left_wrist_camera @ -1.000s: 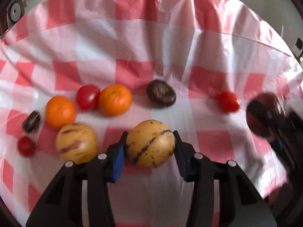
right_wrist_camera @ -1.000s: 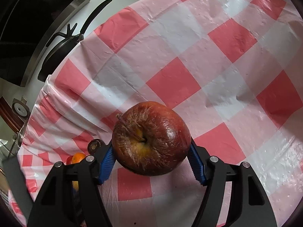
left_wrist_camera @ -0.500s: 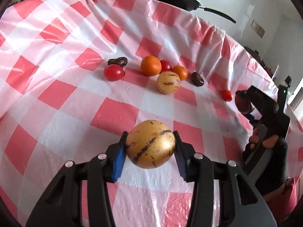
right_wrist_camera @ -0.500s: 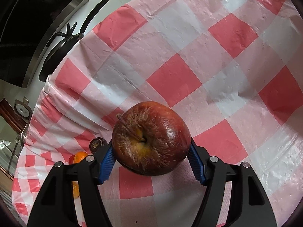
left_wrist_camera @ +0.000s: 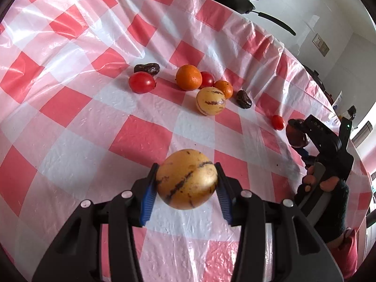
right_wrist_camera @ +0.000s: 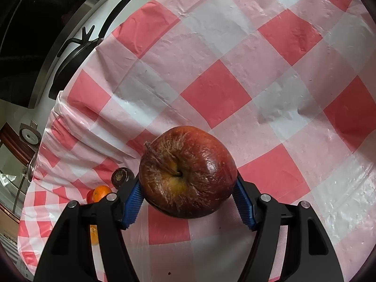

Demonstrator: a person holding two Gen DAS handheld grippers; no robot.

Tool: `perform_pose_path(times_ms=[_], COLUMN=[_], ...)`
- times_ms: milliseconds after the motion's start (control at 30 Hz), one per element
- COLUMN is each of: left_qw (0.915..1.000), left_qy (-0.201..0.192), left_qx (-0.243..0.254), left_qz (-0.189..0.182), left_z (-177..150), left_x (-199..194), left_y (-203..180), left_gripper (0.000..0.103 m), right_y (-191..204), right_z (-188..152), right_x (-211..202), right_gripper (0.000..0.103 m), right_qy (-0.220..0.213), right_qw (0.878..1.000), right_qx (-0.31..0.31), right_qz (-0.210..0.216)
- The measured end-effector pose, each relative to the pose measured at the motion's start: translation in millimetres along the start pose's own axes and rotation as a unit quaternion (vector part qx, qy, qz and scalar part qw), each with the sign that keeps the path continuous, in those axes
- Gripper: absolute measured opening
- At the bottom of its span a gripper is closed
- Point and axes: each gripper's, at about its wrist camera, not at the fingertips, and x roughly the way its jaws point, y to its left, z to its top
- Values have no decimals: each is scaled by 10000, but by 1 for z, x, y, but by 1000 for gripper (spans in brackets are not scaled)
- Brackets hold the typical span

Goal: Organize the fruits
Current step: 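Carry the apple and pepino with both tools to the white box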

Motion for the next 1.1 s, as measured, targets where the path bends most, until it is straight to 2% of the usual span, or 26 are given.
perform_pose_path(times_ms=[67, 167, 233, 367, 567, 767, 1100], left_qw=[10000, 9999, 9997, 9983, 9953, 9910, 9862], left_qy=[-32, -28, -42, -211, -452, -657, -743], left_qx=[-7, -35, -80, -18, -37, 31, -146], left_qz=[-28, 113, 228, 546, 850, 1167, 1473], left_z=[0, -4, -13, -38, -74, -97, -127], left_x=[-1, -7, -19, -55, -107, -147, -186], left_y=[1, 1, 5, 12, 29, 56, 102], left_gripper=[46, 46, 46, 46, 46, 46, 46], right_y=[0, 7, 4, 6, 26, 64, 124], right_z=[-3, -23, -39, -72, -125, -178, -250], right_x=[-3, -22, -43, -85, -134, -158, -181], right_gripper=[67, 67, 67, 67, 67, 67, 67], right_qy=[102, 394, 487, 712, 1006, 1300, 1760], right_qw=[9999, 9988, 9983, 9954, 9892, 9766, 9433], right_qx=[42, -290, -167, -81, -469, -1171, -2291], right_qz=[125, 12, 278, 631, 953, 1253, 1634])
